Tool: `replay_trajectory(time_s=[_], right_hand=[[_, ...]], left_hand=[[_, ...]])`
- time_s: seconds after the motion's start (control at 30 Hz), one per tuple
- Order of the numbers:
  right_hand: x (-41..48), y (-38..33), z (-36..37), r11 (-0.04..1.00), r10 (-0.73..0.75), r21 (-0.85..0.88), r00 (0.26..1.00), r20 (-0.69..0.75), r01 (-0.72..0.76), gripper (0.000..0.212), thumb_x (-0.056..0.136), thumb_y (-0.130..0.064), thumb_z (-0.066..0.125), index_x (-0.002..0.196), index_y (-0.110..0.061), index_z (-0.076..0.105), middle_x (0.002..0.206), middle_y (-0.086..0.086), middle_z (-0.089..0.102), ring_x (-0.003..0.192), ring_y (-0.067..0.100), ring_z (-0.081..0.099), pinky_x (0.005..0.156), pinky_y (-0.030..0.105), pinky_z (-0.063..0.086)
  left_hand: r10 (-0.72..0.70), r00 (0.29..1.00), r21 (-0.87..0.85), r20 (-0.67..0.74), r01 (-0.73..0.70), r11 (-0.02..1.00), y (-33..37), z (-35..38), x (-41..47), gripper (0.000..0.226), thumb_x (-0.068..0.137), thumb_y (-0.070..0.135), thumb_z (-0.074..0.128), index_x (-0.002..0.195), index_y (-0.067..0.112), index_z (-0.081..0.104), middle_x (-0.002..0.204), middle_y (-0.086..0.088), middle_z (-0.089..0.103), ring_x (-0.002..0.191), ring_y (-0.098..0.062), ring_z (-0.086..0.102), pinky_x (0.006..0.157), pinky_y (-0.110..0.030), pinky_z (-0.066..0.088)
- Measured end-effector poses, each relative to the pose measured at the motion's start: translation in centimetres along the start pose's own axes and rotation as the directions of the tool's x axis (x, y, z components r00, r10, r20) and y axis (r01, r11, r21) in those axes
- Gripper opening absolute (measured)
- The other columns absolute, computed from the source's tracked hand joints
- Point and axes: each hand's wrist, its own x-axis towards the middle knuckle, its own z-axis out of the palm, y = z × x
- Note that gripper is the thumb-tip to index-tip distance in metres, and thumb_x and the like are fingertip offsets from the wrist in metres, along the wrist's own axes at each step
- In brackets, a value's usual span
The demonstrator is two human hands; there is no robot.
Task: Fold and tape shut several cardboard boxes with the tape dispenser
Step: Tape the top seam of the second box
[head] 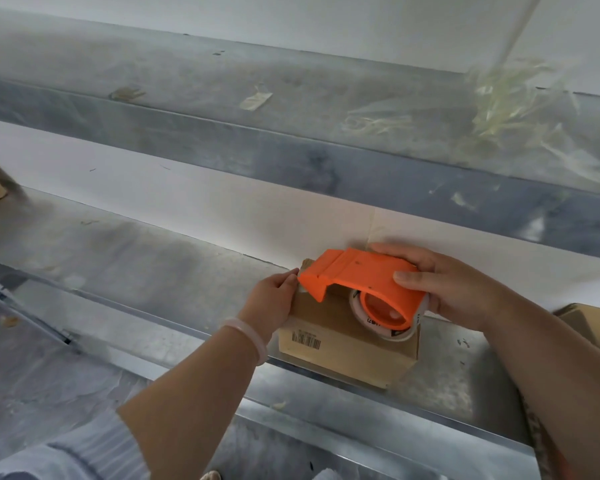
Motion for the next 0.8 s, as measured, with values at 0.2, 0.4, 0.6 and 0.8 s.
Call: replay_trajectory(time_s=[0.2,0.4,0.6,0.8], right_hand=[[0.0,-0.9,-1.0,0.994,0.005,-0.113,0.996,0.092,0.005,0.053,0.074,-0.023,0.07,0.125,-0.038,0.062,0.122,-0.015,0.066,0.108,0.01,0.065,0.078,0.026,0.054],[0.2,-1.9,-2.2,0.957,0.048,-0.29,0.988,0.147,-0.003,0.075,0.061,-0.043,0.082,0.132,-0.036,0.057,0.128,-0.018,0.061,0.115,0.007,0.061,0.083,0.025,0.054],[-0.9,-2.4,-4.5,0.947,0.085,-0.321,0.981,0.176,-0.024,0.08,0.061,-0.038,0.081,0.136,-0.028,0.055,0.134,-0.007,0.059,0.121,0.017,0.059,0.089,0.03,0.054],[-1.7,-2.6,-5.4,0.925,0.1,-0.379,0.979,0.179,-0.025,0.096,0.049,-0.061,0.087,0.135,-0.031,0.056,0.135,-0.008,0.059,0.119,0.015,0.06,0.089,0.027,0.054]], left_hand=[[0.022,1.0,0.045,-0.01,-0.022,0.999,0.0,-0.1,0.1,0.035,0.104,0.026,0.04,0.132,0.02,0.06,0.112,-0.002,0.068,0.102,-0.017,0.061,0.094,-0.036,0.05],[0.037,0.999,0.068,-0.022,-0.036,0.997,0.0,0.0,0.2,0.034,0.104,0.025,0.04,0.132,0.019,0.059,0.112,0.0,0.067,0.1,-0.016,0.059,0.091,-0.032,0.05],[0.061,0.997,0.089,-0.048,-0.056,0.994,-0.2,0.1,0.3,0.034,0.103,0.023,0.041,0.131,0.02,0.06,0.105,0.006,0.064,0.096,-0.011,0.057,0.083,-0.025,0.045],[0.078,0.996,0.129,-0.053,-0.071,0.989,0.0,0.4,0.1,0.034,0.103,0.023,0.04,0.131,0.02,0.061,0.101,0.008,0.064,0.09,-0.008,0.057,0.077,-0.022,0.045]])
